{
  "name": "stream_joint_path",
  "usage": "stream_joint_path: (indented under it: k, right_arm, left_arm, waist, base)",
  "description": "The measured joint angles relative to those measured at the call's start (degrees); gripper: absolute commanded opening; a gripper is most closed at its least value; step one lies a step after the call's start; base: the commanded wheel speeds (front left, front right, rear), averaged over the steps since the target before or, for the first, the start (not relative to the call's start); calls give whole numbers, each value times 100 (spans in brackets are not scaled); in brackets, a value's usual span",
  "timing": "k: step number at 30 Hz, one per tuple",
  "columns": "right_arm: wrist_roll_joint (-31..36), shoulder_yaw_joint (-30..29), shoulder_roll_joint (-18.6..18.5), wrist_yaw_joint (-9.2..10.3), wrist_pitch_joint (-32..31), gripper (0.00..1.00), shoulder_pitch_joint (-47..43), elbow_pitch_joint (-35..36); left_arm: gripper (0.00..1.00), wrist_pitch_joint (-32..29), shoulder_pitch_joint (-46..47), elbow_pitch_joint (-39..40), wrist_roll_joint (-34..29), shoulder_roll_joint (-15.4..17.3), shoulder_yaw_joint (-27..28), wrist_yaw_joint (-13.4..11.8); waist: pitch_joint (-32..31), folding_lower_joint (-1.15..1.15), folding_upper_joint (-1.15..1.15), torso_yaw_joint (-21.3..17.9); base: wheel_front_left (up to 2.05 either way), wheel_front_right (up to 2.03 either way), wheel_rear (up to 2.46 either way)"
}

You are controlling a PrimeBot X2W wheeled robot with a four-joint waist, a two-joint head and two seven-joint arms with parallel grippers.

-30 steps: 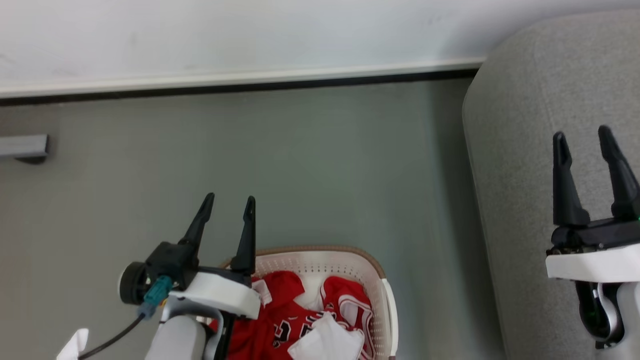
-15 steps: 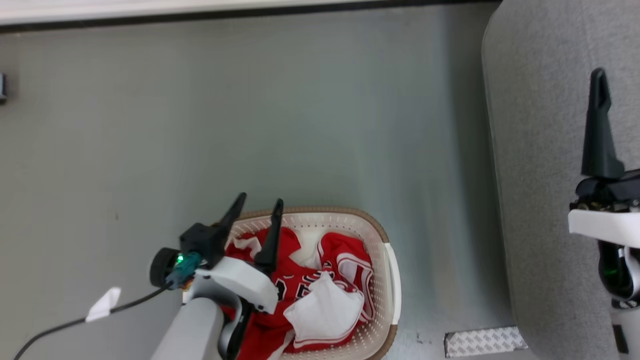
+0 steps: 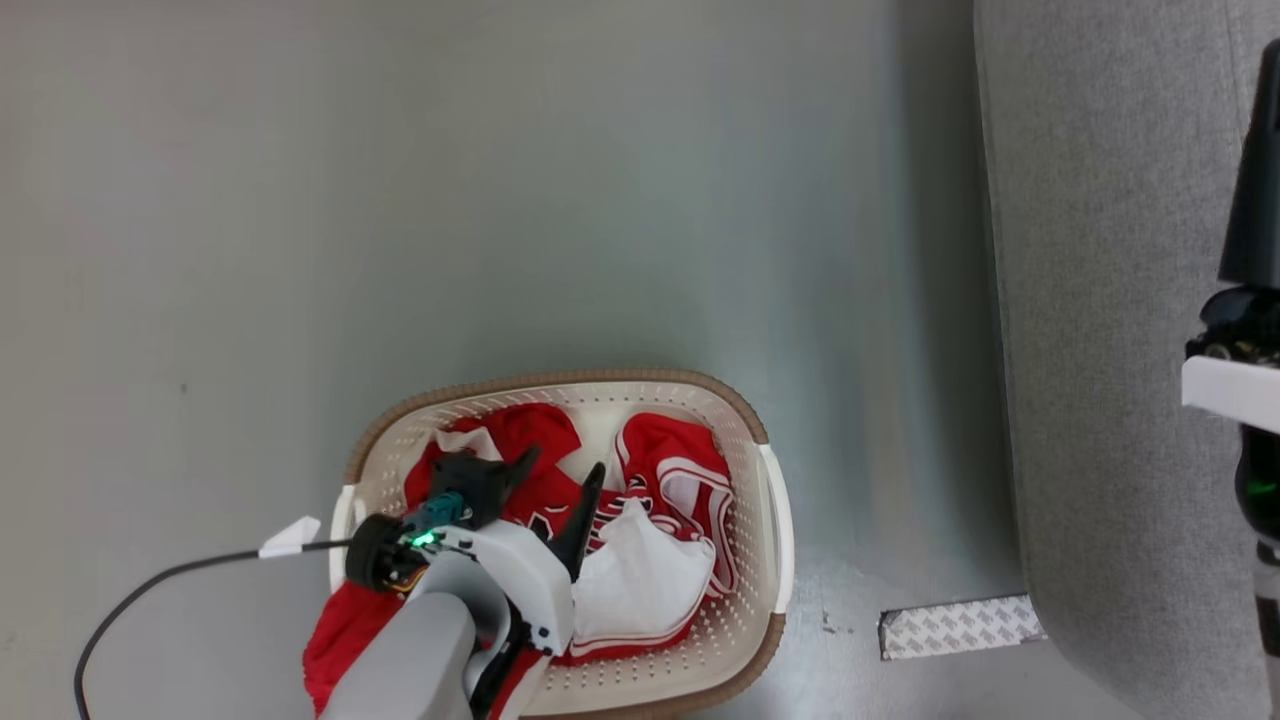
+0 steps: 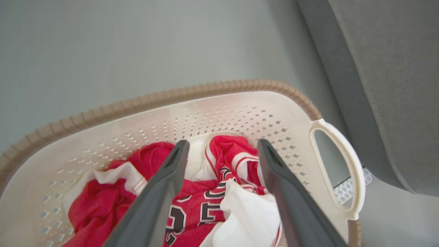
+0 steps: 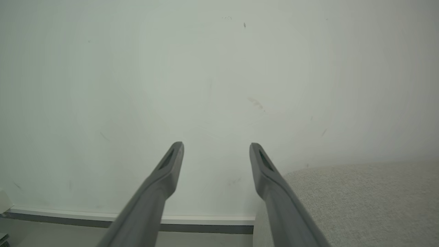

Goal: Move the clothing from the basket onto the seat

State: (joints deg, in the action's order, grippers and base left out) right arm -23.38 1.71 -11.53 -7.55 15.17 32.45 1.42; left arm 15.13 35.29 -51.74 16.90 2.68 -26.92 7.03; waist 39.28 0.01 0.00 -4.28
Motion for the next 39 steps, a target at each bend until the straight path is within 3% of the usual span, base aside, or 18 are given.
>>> stream_joint_path:
  k: [5, 21, 30, 39]
  right_arm:
    - [-29, -8, -56, 0, 0, 100, 193, 91]
    - [-33, 41, -31, 0, 0, 100, 818, 383]
    - [-25, 80, 77, 0, 0, 100, 955, 442]
    - [-29, 80, 179, 0, 0, 100, 961, 444]
  left_arm:
    - [100, -11, 404, -730, 412, 4, -447, 27]
    - [100, -1326, 1362, -1470, 1671, 35, -2327, 49]
    - [100, -1445, 1829, -1965, 1770, 318, -2751, 49]
    - [100, -2173, 1852, -1868, 2026, 383, -3230, 49]
  waist:
    - [233, 0, 0, -64]
    - [1204, 0, 0, -353]
    - [1499, 0, 0, -560]
    - [1770, 0, 0, -765]
  base:
    - [0, 0, 0]
    - [0, 0, 0]
    - [0, 0, 0]
    - [0, 0, 0]
